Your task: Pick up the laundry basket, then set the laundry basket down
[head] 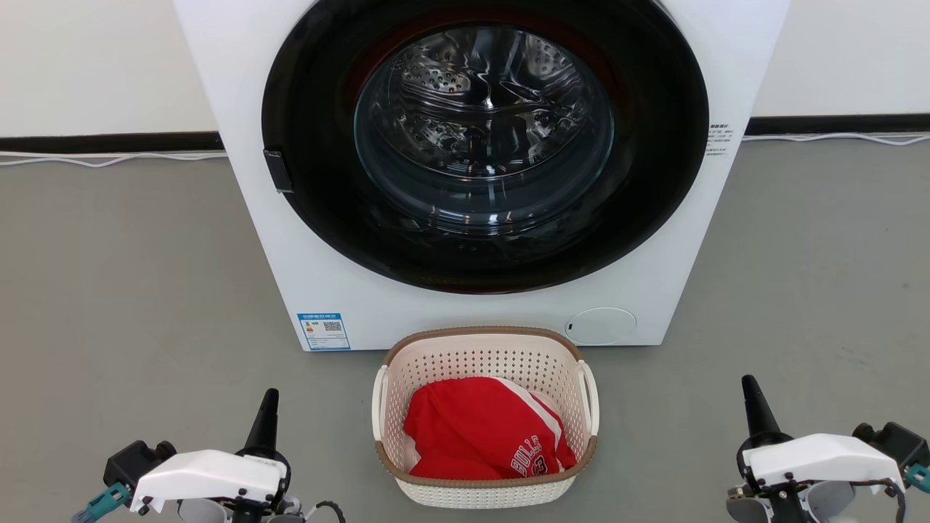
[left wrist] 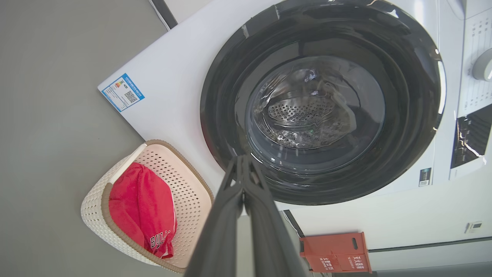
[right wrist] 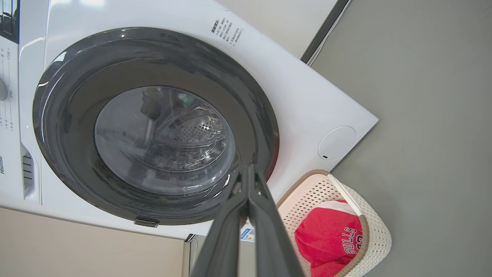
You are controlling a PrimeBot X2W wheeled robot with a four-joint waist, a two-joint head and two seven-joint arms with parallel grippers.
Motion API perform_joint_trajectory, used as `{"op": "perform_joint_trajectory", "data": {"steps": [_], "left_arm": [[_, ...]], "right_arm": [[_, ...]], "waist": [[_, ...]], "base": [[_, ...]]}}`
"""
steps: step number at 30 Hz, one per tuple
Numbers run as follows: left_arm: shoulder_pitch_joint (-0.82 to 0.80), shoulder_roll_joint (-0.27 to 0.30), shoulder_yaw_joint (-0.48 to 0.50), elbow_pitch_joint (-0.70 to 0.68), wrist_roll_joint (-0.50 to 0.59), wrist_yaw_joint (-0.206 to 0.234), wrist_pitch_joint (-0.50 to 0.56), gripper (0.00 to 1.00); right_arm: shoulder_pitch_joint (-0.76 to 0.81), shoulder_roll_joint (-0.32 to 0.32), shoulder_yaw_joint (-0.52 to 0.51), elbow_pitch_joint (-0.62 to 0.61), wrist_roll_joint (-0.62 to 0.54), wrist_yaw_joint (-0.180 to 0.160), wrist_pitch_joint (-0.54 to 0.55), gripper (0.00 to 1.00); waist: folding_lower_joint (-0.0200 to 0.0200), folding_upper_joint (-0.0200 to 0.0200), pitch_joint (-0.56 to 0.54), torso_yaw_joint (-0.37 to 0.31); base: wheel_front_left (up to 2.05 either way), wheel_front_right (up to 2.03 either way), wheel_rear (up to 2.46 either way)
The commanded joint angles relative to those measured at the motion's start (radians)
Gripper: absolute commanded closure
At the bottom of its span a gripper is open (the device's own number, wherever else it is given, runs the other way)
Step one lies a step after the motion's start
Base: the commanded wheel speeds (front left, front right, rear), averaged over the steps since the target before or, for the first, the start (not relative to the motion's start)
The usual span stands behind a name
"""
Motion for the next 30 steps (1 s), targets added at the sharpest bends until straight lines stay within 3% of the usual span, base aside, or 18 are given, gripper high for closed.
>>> {"op": "perform_joint_trajectory", "data": {"steps": [1, 30], "left_arm": [[-0.014, 0.011, 0.024, -0.038, -0.030, -0.011, 0.007, 1.00], [0.009, 0.015, 0.065, -0.151, -0.318, -0.035, 0.090, 1.00]], "right_arm": [[-0.016, -0.005, 0.007, -0.042, 0.036, 0.005, 0.009, 1.00], [0.016, -0.005, -0.004, -0.164, 0.392, 0.006, 0.090, 1.00]], "waist": [[0.0000, -0.0001, 0.001, 0.000], [0.0000, -0.0001, 0.016, 0.003]], "base": [[0.00, 0.00, 0.00], [0.00, 0.00, 0.00]]}}
